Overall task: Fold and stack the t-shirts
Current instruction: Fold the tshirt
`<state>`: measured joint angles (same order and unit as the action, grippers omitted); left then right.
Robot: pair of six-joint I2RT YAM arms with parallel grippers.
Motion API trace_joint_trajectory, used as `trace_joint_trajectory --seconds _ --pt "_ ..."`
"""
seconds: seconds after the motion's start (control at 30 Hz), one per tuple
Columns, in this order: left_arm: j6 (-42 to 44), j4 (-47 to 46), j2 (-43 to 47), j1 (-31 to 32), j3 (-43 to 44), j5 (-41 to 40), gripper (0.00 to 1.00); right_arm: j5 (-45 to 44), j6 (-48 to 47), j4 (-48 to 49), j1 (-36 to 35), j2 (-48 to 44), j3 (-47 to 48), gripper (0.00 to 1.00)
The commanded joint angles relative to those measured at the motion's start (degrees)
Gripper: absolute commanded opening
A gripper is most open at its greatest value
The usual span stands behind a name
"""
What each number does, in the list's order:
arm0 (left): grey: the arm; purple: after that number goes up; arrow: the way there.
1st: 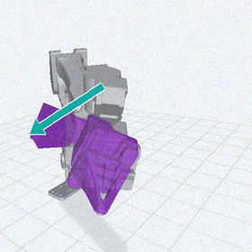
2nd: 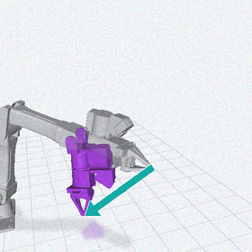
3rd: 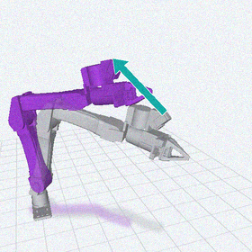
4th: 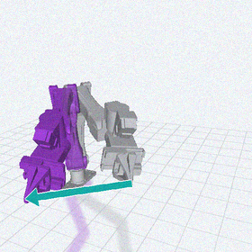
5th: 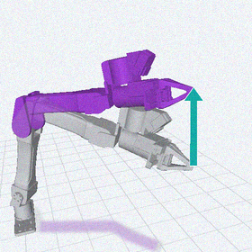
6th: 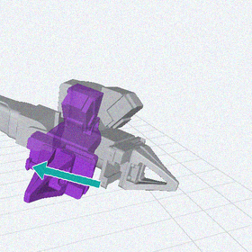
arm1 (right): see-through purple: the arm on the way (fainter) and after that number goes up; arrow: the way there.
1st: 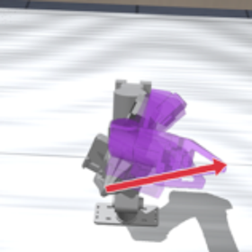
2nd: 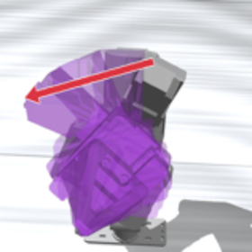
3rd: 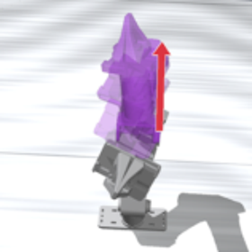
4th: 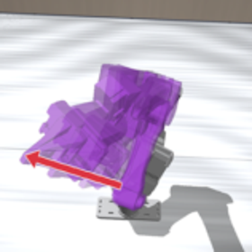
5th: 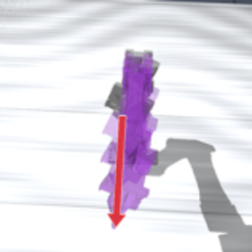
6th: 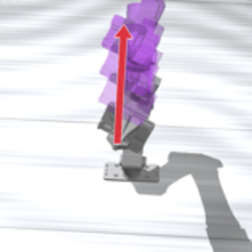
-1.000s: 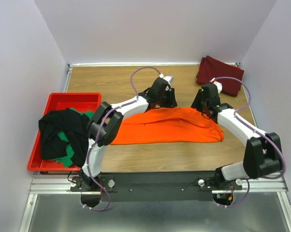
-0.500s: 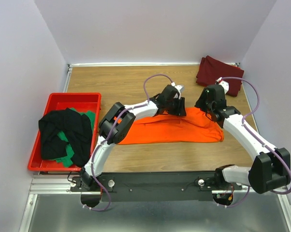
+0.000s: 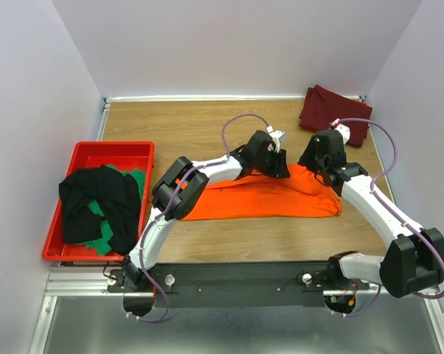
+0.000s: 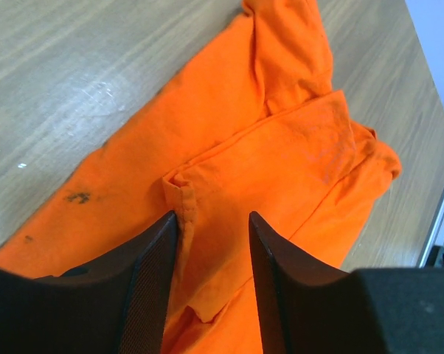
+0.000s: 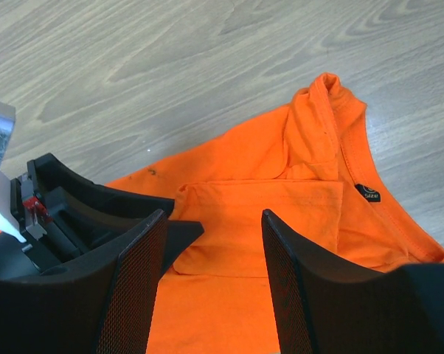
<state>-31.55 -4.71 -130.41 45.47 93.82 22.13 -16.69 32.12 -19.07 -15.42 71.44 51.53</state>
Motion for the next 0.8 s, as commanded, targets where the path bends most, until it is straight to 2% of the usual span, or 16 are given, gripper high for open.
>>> trace_joint_trajectory --seconds 0.0,0.2,0.4,0.77 --pt "1.9 -2.9 1.5 0.6 -1.7 4.3 0.50 -2.1 0.2 -1.1 0.0 -1.1 0.2 0.62" --pt "2.1 -5.0 3.6 0.6 -5.7 4.8 0.46 -2.0 0.5 -1.1 0.0 -1.0 0.2 0.62" --pt "2.8 -6.4 5.2 0.7 -8.6 5.1 0.34 -2.0 0.9 -1.1 0.0 -0.9 -0.1 0.62" --pt "3.6 -11.0 7.8 0.7 -13.3 7.0 0.34 -3.9 1.5 -1.3 0.0 1.3 -2.1 0.62"
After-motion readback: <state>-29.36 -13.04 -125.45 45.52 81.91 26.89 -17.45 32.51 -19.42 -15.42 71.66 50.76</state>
